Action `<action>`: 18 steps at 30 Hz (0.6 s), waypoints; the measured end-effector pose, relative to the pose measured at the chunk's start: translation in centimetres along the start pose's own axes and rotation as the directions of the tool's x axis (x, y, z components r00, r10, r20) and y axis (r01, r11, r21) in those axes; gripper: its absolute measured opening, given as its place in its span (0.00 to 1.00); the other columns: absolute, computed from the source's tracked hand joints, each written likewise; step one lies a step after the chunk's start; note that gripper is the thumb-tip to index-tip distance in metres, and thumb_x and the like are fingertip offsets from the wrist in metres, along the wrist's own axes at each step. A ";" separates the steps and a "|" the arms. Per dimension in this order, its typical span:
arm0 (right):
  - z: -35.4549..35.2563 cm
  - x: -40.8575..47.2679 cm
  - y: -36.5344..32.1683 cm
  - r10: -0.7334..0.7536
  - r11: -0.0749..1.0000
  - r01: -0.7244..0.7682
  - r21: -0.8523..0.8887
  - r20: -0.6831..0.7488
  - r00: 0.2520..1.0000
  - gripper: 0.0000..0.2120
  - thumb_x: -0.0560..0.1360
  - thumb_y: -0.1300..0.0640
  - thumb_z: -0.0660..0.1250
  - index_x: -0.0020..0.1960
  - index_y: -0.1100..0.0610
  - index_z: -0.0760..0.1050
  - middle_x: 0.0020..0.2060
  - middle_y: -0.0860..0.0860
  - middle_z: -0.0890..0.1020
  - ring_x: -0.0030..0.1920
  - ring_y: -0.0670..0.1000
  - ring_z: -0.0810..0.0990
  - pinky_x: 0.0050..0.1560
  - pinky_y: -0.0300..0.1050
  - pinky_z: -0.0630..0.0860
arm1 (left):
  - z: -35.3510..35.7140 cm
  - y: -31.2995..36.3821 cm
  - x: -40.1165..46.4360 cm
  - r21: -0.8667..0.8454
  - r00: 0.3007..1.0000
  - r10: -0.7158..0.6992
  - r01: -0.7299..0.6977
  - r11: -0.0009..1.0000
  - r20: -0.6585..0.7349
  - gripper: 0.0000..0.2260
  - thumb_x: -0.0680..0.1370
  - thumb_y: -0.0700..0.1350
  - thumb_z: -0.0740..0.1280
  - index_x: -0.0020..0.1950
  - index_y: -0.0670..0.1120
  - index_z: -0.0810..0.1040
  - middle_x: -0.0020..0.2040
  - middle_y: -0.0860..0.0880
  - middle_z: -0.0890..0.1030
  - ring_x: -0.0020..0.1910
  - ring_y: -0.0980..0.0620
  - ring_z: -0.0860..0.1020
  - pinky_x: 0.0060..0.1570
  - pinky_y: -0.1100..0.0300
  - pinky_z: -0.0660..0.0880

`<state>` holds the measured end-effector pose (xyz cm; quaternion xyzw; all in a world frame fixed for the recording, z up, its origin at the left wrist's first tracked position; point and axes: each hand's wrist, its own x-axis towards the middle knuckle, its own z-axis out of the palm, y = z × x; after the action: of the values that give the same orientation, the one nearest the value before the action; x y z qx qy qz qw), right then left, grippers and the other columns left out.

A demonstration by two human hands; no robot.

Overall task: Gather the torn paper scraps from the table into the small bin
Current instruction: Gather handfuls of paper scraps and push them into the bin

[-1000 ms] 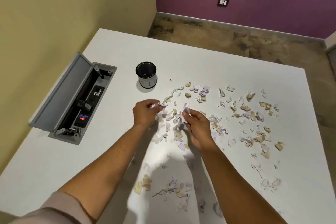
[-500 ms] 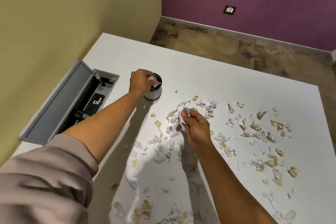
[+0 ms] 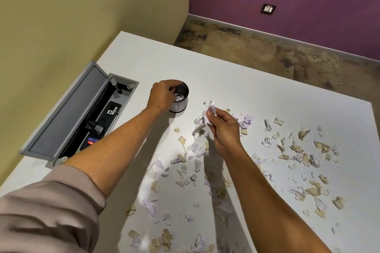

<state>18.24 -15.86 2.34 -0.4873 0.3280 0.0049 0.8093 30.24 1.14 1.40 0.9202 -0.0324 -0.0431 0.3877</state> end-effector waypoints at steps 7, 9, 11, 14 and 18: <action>1.8 1.9 -0.5 -0.017 1.000 0.017 -0.006 -0.009 1.000 0.08 0.72 0.66 0.73 0.49 0.56 0.82 0.41 0.48 0.86 0.42 0.44 0.85 0.40 0.34 0.78 | 1.9 -1.8 -5.8 -0.234 0.959 -0.102 0.039 0.971 -0.264 0.12 0.80 0.35 0.62 0.60 0.41 0.81 0.59 0.45 0.81 0.59 0.46 0.78 0.61 0.63 0.70; 2.7 2.6 -0.5 -0.023 0.999 0.023 -0.024 0.008 1.000 0.09 0.72 0.66 0.73 0.51 0.58 0.82 0.43 0.51 0.86 0.44 0.47 0.84 0.46 0.39 0.80 | 3.4 -3.4 -8.4 -0.294 0.958 -0.189 0.121 0.948 -0.215 0.11 0.81 0.37 0.61 0.60 0.41 0.80 0.60 0.46 0.79 0.60 0.44 0.77 0.61 0.51 0.75; 3.6 3.2 -0.5 -0.031 0.998 0.031 -0.052 0.012 0.999 0.09 0.71 0.66 0.74 0.50 0.58 0.82 0.45 0.54 0.86 0.46 0.51 0.84 0.53 0.45 0.80 | 5.2 -5.5 -11.1 -0.223 0.967 -0.196 0.157 0.962 -0.161 0.11 0.82 0.40 0.60 0.60 0.41 0.79 0.62 0.45 0.79 0.63 0.43 0.75 0.65 0.54 0.71; 5.1 4.3 -0.6 -0.074 0.994 0.076 -0.085 0.016 0.997 0.08 0.70 0.67 0.74 0.45 0.56 0.82 0.42 0.53 0.86 0.43 0.49 0.84 0.51 0.43 0.80 | 8.0 -8.2 -14.4 -0.009 0.995 -0.095 0.094 0.996 -0.034 0.15 0.84 0.45 0.57 0.67 0.43 0.75 0.70 0.45 0.74 0.72 0.44 0.67 0.73 0.50 0.62; 6.9 5.8 -0.6 -0.141 0.969 0.143 -0.203 0.028 0.990 0.08 0.70 0.66 0.75 0.48 0.58 0.83 0.41 0.53 0.85 0.41 0.47 0.81 0.48 0.42 0.79 | 10.6 -10.2 -16.4 0.133 0.998 0.024 -0.032 0.991 0.060 0.20 0.84 0.47 0.55 0.76 0.48 0.66 0.78 0.52 0.59 0.79 0.53 0.50 0.78 0.56 0.43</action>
<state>26.63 -12.57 1.86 -0.5899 0.2848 -0.0163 0.7554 13.14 2.24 -12.44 0.9420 -0.0593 -0.0621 0.3244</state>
